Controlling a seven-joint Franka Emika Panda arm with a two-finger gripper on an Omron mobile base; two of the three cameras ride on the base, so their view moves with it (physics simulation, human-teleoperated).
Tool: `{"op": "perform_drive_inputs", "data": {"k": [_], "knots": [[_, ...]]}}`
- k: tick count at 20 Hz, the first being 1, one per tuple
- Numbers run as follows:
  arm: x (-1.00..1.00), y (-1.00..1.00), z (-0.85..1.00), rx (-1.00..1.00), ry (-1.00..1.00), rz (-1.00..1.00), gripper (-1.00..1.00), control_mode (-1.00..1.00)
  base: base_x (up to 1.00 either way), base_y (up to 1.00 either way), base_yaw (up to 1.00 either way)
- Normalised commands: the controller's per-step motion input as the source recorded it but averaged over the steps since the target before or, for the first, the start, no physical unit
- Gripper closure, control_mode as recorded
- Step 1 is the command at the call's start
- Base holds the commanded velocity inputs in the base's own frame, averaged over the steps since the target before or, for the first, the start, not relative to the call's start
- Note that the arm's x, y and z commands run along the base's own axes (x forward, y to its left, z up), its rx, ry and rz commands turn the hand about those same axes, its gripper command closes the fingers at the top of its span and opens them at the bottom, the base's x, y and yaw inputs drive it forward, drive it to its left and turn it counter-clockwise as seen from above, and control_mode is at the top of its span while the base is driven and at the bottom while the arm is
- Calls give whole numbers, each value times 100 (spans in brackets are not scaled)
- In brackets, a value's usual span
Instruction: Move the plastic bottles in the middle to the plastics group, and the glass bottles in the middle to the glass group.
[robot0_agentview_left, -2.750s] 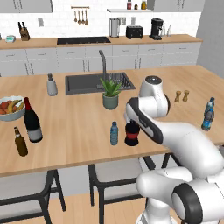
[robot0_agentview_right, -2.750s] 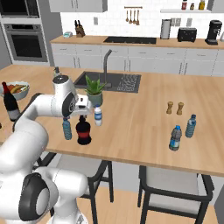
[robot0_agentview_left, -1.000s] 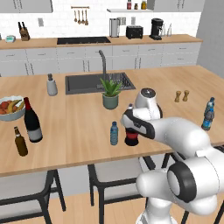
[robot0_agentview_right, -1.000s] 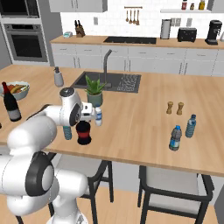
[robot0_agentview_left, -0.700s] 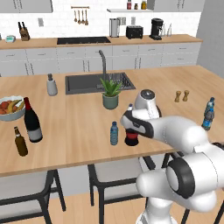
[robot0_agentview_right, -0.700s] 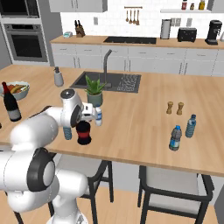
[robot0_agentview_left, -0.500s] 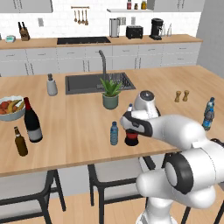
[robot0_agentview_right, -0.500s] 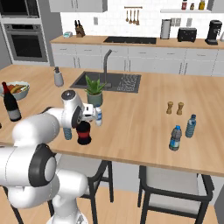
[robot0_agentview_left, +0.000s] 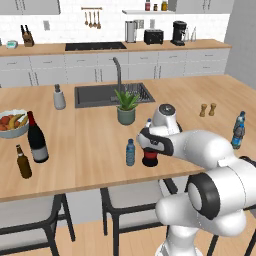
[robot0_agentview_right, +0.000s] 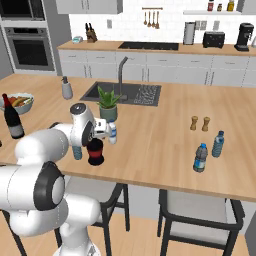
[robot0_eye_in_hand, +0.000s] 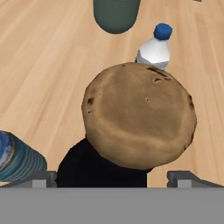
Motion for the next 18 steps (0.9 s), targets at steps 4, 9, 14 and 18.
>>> {"op": "perform_drive_inputs", "data": {"k": [4, 9, 14, 18], "knots": [[0, 0, 0, 0, 0, 0, -100, -100, 0, 0, 0], [0, 0, 0, 0, 0, 0, 100, -100, 0, 0, 0], [-1, 0, 0, 0, 0, 0, 100, -100, 0, 0, 0], [-56, 0, 9, 0, 0, -1, 100, -100, 0, 0, 0]]}}
